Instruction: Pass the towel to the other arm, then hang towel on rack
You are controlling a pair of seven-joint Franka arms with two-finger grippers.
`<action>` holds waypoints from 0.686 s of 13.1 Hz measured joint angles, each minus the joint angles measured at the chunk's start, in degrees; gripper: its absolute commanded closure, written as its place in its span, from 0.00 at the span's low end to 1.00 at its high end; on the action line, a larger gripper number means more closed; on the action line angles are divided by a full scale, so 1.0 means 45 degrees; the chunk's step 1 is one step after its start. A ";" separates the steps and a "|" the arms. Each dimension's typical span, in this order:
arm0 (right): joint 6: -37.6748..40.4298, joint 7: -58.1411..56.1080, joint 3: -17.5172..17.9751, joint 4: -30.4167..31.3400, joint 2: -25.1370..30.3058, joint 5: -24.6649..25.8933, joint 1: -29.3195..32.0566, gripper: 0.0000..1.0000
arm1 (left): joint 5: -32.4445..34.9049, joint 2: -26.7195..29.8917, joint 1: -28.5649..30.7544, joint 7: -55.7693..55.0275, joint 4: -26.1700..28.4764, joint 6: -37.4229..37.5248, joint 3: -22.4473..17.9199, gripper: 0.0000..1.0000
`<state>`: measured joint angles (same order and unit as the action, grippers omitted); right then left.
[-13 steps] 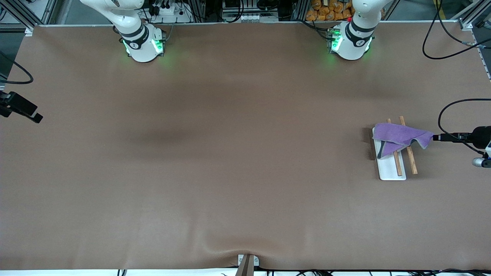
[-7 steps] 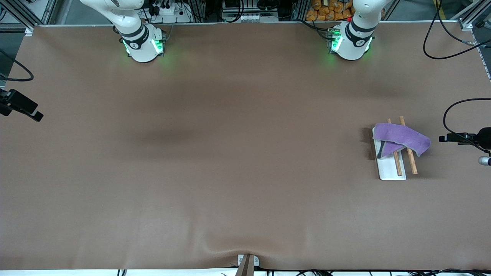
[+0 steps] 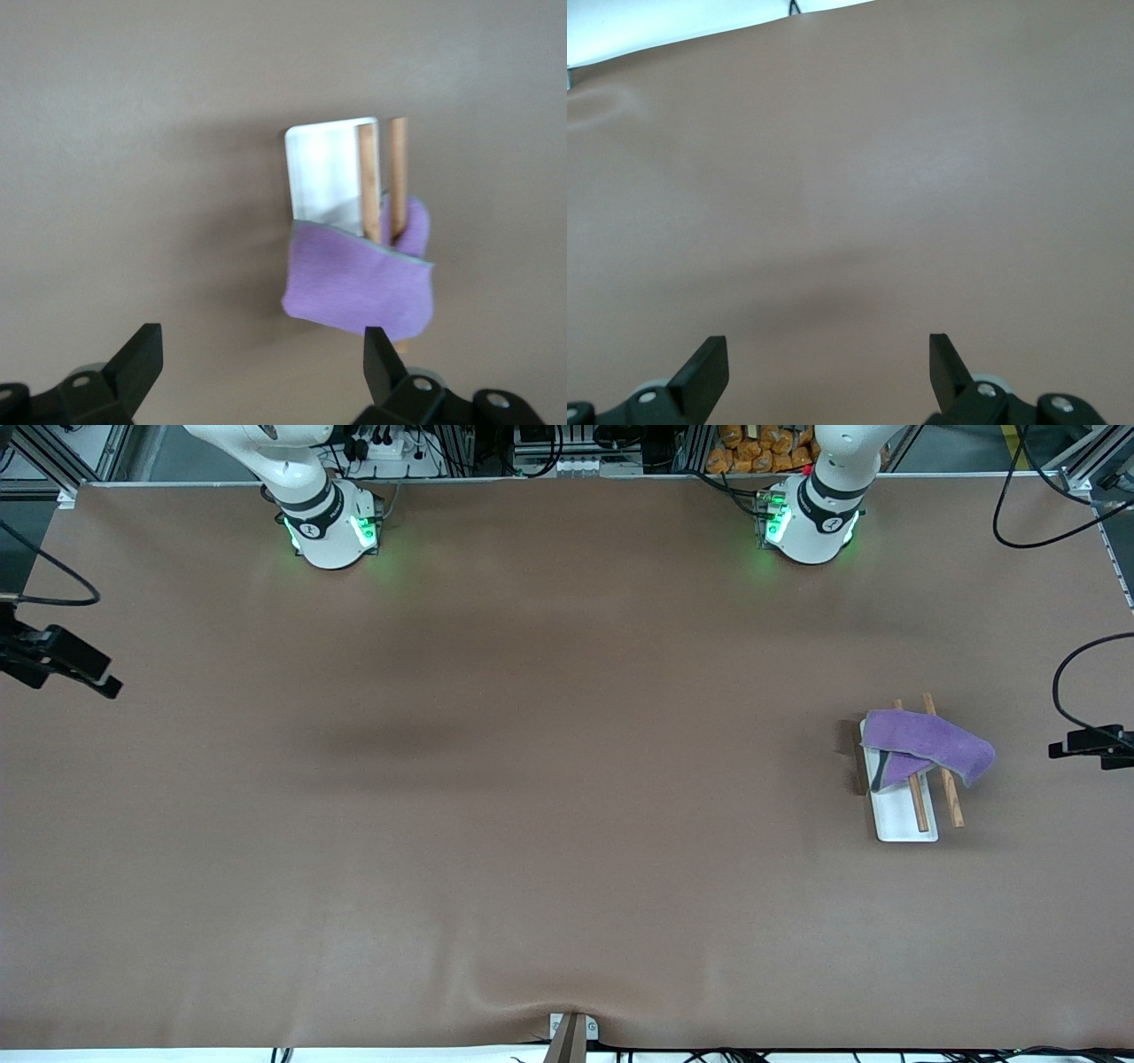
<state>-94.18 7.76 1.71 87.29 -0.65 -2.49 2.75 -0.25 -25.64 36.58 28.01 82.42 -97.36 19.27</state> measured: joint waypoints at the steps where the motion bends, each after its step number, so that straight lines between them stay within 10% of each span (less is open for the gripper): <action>1: 0.0003 0.0015 0.0006 -0.0021 0.0001 0.0000 -0.0095 0.00 | 0.0000 0.0353 -0.0008 -0.0070 -0.0001 0.0043 0.0219 0.00; 9: 0.0064 0.0016 -0.0013 -0.0101 0.0002 0.0000 -0.0175 0.00 | -0.0001 0.2593 -0.0058 -0.4019 0.0007 0.1094 0.2445 0.00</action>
<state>-93.89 7.83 1.65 86.83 -0.64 -2.49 1.96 -0.26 -13.97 36.32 9.93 82.45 -92.44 30.27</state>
